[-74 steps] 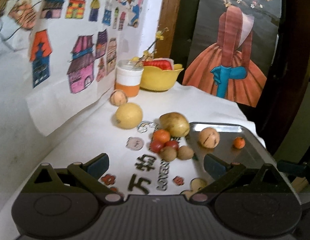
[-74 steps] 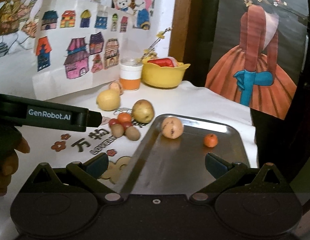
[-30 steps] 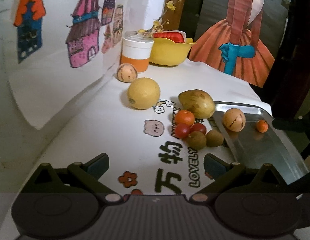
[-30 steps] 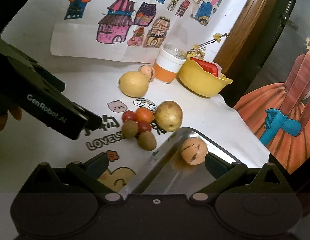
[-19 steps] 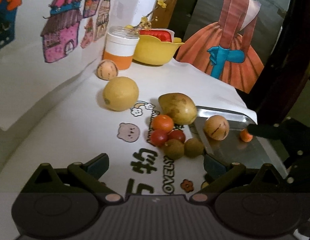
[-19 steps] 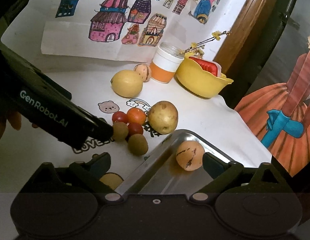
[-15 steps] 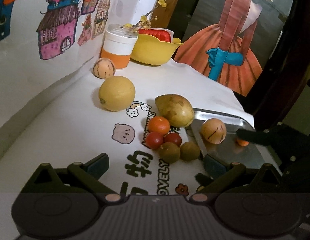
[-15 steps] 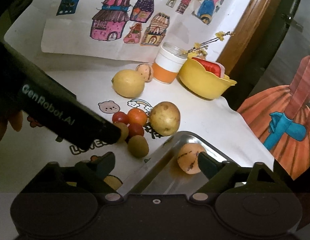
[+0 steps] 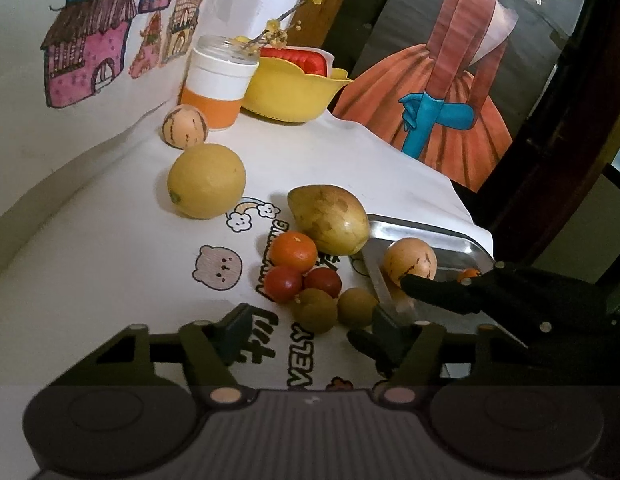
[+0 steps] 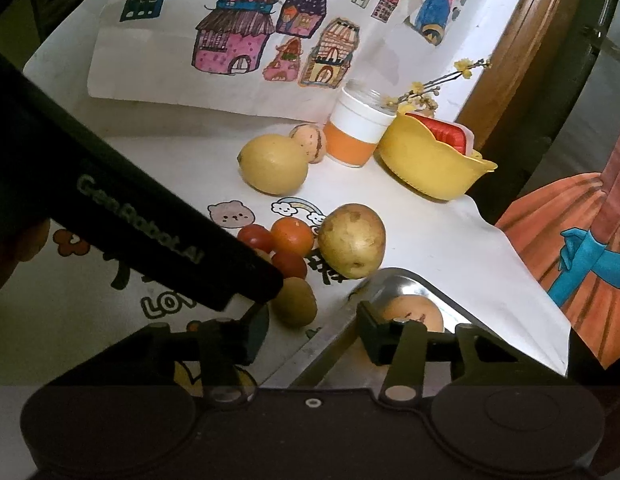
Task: Organize fruits
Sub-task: 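Lower the left tool to a small brown fruit while the right tool approaches another, then close the left tool on a small brown fruit while the right tool grasps the other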
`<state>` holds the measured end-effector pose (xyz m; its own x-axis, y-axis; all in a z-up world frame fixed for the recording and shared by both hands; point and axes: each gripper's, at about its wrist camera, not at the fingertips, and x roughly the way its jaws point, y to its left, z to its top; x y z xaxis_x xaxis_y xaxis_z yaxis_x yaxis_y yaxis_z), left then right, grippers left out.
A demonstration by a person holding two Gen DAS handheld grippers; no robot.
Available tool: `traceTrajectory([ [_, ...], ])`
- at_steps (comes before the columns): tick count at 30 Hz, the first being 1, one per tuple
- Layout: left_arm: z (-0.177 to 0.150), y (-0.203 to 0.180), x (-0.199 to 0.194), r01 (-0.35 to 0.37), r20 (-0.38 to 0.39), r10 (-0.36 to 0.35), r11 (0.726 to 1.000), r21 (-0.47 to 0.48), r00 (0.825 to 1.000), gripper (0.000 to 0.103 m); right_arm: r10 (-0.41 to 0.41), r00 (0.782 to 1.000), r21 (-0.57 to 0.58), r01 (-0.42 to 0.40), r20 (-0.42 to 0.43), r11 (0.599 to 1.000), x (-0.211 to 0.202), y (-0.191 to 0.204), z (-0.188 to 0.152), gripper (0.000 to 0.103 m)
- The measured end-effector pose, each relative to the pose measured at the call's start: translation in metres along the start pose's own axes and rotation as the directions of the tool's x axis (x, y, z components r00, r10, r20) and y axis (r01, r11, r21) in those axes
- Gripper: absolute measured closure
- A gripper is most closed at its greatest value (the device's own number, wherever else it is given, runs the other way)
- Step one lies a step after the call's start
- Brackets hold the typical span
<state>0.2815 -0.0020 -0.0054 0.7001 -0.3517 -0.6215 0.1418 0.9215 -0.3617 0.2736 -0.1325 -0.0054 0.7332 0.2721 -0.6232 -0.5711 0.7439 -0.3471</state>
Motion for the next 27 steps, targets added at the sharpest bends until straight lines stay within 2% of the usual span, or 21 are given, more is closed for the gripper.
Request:
traceTrajectory([
  [4, -0.0007, -0.0005, 0.0032, 0.0, -0.004, 0.0, 1.0, -0.016, 1.0, 0.048, 0.006, 1.0, 0.0, -0.006, 0.002, 1.0, 0.0031, 0.0013, 0.0005, 0.06],
  [11, -0.0007, -0.0024, 0.0069, 0.003, -0.002, -0.003, 0.999, -0.041, 1.0, 0.055, 0.019, 1.0, 0.005, -0.019, 0.006, 1.0, 0.007, 0.0009, 0.001, 0.067],
  [15, -0.0002, -0.0024, 0.0078, 0.002, 0.001, -0.002, 0.999, -0.054, 1.0, 0.062, 0.028, 1.0, 0.002, -0.028, 0.008, 1.0, 0.0082, 0.0018, 0.0011, 0.07],
  [17, -0.0002, -0.0014, 0.0076, -0.001, 0.003, 0.001, 0.998, -0.06, 1.0, 0.064, 0.033, 0.999, 0.002, -0.034, 0.008, 0.999, 0.0086, 0.0021, 0.001, 0.075],
  [27, 0.0004, 0.0007, 0.0096, -0.019, -0.009, 0.019, 0.997, -0.074, 1.0, 0.073, 0.032, 0.999, 0.015, -0.032, 0.013, 0.999, 0.0079, 0.0012, 0.0001, 0.076],
])
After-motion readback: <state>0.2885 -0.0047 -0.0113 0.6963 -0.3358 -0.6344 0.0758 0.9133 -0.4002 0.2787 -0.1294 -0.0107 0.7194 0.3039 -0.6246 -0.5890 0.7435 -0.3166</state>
